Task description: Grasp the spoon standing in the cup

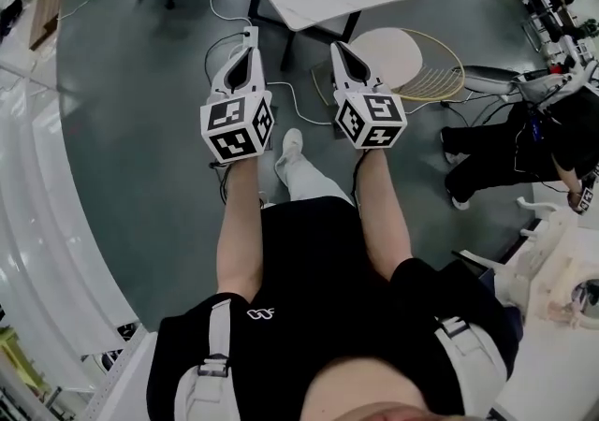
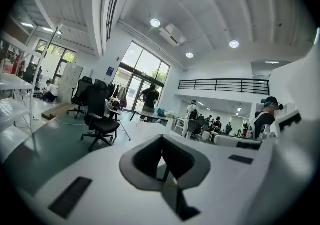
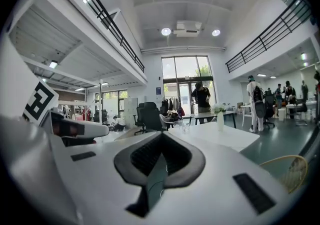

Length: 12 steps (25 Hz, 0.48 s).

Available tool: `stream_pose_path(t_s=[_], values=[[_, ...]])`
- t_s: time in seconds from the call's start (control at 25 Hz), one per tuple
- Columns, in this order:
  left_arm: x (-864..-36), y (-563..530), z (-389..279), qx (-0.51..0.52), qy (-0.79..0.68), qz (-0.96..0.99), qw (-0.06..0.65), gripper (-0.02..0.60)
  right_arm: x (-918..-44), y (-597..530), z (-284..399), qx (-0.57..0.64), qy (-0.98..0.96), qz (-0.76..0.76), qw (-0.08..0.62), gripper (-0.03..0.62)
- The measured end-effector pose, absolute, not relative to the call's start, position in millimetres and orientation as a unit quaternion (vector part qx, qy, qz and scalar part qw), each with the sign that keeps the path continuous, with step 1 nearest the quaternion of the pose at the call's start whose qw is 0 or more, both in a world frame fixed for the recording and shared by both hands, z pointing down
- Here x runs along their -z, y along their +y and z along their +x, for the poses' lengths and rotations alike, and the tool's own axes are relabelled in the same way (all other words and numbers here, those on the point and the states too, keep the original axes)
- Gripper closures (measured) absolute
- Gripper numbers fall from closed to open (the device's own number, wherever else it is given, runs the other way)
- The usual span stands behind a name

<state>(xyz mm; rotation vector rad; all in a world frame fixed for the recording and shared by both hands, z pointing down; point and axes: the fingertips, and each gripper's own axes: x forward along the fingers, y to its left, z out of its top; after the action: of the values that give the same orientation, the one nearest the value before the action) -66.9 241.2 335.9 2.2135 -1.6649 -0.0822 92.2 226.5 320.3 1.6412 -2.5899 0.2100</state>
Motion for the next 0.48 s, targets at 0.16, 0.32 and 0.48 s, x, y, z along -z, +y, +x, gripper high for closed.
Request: stream_pose_path(t_s=[0.16, 0.32, 0.48], values=[[-345.9, 194.7, -51.1, 0.023, -0.593, 0.781, 0.193, 0.568, -335.7, 178.1, 110.9, -0.087, -0.84, 0.534, 0.04, 0.588], [-360.7, 143.8, -39.5, 0.018, -0.598, 0.773, 0.211, 0.569, -345.5, 124.8, 116.7, -0.095, -0.845, 0.523, 0.052, 0.588], [-377.5, 89.9, -23.6, 0.017, -0.606, 0.761, 0.23, 0.569, -358.8, 66.2, 132.0, -0.102, -0.85, 0.512, 0.069, 0.588]])
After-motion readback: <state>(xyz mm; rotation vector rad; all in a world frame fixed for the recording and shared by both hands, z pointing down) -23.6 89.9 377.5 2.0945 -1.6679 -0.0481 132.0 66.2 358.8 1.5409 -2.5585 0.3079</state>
